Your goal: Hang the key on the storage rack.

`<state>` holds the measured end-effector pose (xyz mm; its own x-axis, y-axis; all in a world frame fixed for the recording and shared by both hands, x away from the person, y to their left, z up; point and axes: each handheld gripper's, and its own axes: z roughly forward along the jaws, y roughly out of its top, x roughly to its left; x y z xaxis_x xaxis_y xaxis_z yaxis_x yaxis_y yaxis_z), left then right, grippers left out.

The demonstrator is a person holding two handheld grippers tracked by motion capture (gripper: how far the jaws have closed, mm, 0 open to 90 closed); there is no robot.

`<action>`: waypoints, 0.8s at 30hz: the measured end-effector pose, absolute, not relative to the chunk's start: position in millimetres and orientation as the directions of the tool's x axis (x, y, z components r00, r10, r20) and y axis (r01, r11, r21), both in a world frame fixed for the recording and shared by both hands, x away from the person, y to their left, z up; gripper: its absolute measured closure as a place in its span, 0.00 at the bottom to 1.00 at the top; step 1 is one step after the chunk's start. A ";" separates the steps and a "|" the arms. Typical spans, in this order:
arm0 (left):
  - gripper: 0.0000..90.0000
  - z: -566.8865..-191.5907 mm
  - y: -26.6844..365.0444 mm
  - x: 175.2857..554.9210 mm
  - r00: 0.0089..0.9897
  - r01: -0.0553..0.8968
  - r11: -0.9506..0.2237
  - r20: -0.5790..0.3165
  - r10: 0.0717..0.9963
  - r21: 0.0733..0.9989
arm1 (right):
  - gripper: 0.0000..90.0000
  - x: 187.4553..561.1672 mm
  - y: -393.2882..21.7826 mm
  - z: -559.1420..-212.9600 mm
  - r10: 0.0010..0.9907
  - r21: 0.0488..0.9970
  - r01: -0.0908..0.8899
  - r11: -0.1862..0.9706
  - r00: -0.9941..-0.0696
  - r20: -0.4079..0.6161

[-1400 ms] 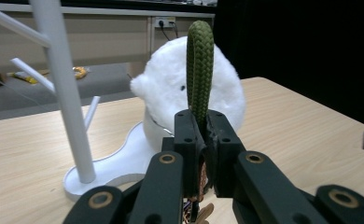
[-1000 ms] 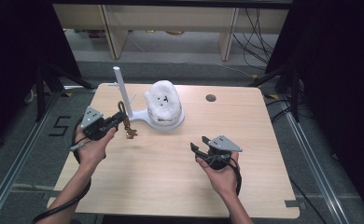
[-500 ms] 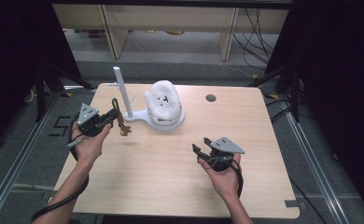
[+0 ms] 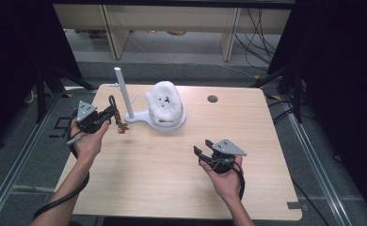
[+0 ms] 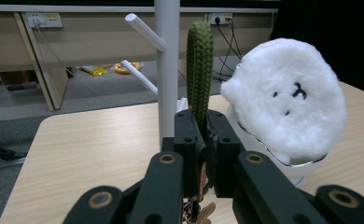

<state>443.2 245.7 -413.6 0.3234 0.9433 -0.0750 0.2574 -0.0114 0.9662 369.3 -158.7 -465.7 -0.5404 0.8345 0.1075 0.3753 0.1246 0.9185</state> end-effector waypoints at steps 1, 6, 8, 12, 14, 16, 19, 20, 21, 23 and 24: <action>0.93 -413.6 245.7 443.8 0.321 0.258 -0.010 -0.076 0.944 0.966 | 0.52 369.8 -159.0 -466.1 0.832 0.920 0.371 0.129 -0.546 0.104; 0.93 -412.5 247.9 447.3 0.306 0.260 -0.011 -0.072 0.949 0.966 | 0.52 371.3 -159.2 -466.7 0.824 0.927 0.348 0.141 -0.560 0.084; 0.93 -411.9 248.5 448.5 0.300 0.260 -0.007 -0.074 0.951 0.966 | 0.52 370.9 -159.3 -466.5 0.827 0.925 0.354 0.141 -0.556 0.086; 0.93 -410.5 249.8 451.0 0.294 0.262 -0.011 -0.069 0.953 0.965 | 0.52 369.9 -158.7 -467.3 0.831 0.921 0.371 0.121 -0.545 0.111; 0.93 -410.5 250.4 452.5 0.290 0.260 -0.011 -0.067 0.955 0.966 | 0.52 370.8 -159.2 -467.7 0.826 0.922 0.364 0.132 -0.554 0.101; 0.93 -410.3 251.2 453.7 0.285 0.261 -0.014 -0.063 0.956 0.965 | 0.51 369.3 -159.7 -467.0 0.835 0.920 0.368 0.136 -0.543 0.094; 0.93 -410.0 252.0 455.1 0.276 0.261 -0.016 -0.059 0.960 0.965 | 0.51 369.5 -158.9 -467.8 0.832 0.923 0.365 0.122 -0.544 0.106; 0.93 -409.9 252.2 455.7 0.274 0.259 -0.018 -0.055 0.960 0.966 | 0.51 369.6 -159.1 -467.8 0.831 0.923 0.366 0.122 -0.546 0.106; 0.93 -409.7 252.6 456.1 0.273 0.259 -0.023 -0.051 0.961 0.966 | 0.51 368.6 -158.1 -467.7 0.834 0.921 0.374 0.114 -0.539 0.115; 0.93 -409.4 253.4 456.9 0.269 0.260 -0.027 -0.046 0.962 0.965 | 0.51 366.8 -158.7 -466.0 0.838 0.909 0.400 0.121 -0.532 0.123; 0.93 -409.4 253.6 457.3 0.267 0.261 -0.025 -0.047 0.963 0.965 | 0.51 368.7 -160.2 -466.6 0.835 0.914 0.381 0.136 -0.541 0.101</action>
